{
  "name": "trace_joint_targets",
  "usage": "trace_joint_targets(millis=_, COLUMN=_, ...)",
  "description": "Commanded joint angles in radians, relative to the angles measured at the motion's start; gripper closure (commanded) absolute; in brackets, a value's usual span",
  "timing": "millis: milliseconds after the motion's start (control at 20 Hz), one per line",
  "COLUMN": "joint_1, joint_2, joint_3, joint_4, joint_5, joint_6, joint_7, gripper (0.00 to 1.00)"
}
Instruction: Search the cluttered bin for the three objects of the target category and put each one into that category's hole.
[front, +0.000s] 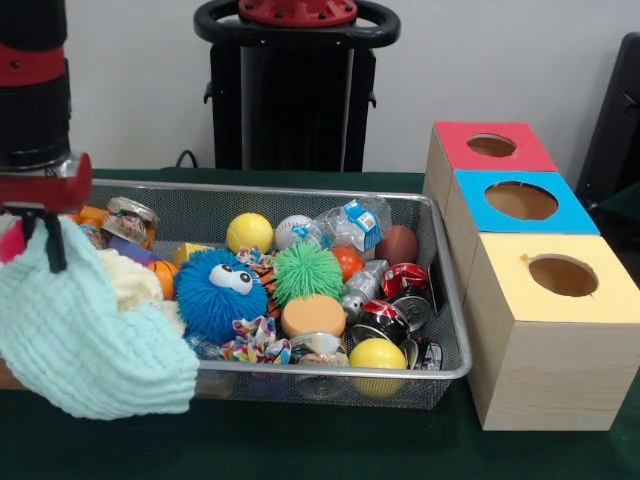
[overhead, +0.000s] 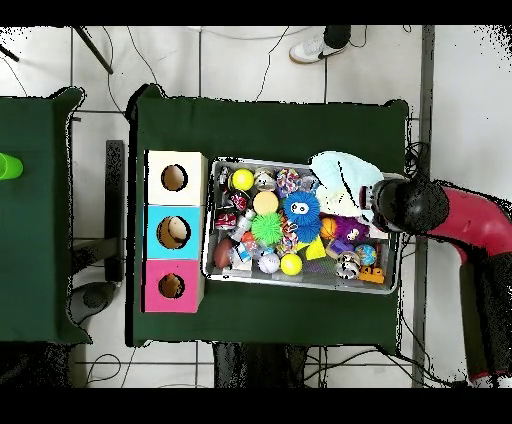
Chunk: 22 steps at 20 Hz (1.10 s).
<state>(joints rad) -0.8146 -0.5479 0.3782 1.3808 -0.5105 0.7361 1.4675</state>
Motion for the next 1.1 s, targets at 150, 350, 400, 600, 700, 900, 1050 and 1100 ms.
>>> trace_joint_targets(millis=150, joint_1=0.023, joint_2=-0.036, joint_3=0.086, joint_4=0.205, joint_5=-0.076, joint_6=-0.129, joint_7=-0.112, gripper=1.0)
trace_joint_targets(millis=350, joint_1=0.057, joint_2=-0.057, joint_3=0.053, joint_4=0.231, joint_5=-0.097, joint_6=-0.171, joint_7=-0.053, gripper=1.0)
trace_joint_targets(millis=400, joint_1=0.062, joint_2=-0.053, joint_3=0.046, joint_4=0.239, joint_5=-0.107, joint_6=-0.202, joint_7=-0.035, gripper=1.0)
trace_joint_targets(millis=600, joint_1=0.049, joint_2=-0.033, joint_3=0.044, joint_4=0.283, joint_5=-0.129, joint_6=-0.337, joint_7=0.018, gripper=1.0)
trace_joint_targets(millis=700, joint_1=0.024, joint_2=-0.023, joint_3=0.061, joint_4=0.31, joint_5=-0.134, joint_6=-0.414, joint_7=0.032, gripper=1.0)
trace_joint_targets(millis=900, joint_1=-0.031, joint_2=0.01, joint_3=0.097, joint_4=0.347, joint_5=-0.116, joint_6=-0.503, joint_7=0.05, gripper=1.0)
trace_joint_targets(millis=1050, joint_1=-0.025, joint_2=0.012, joint_3=0.084, joint_4=0.342, joint_5=-0.125, joint_6=-0.503, joint_7=0.037, gripper=1.0)
trace_joint_targets(millis=1100, joint_1=-0.019, joint_2=0.011, joint_3=0.077, joint_4=0.339, joint_5=-0.123, joint_6=-0.498, joint_7=0.035, gripper=1.0)
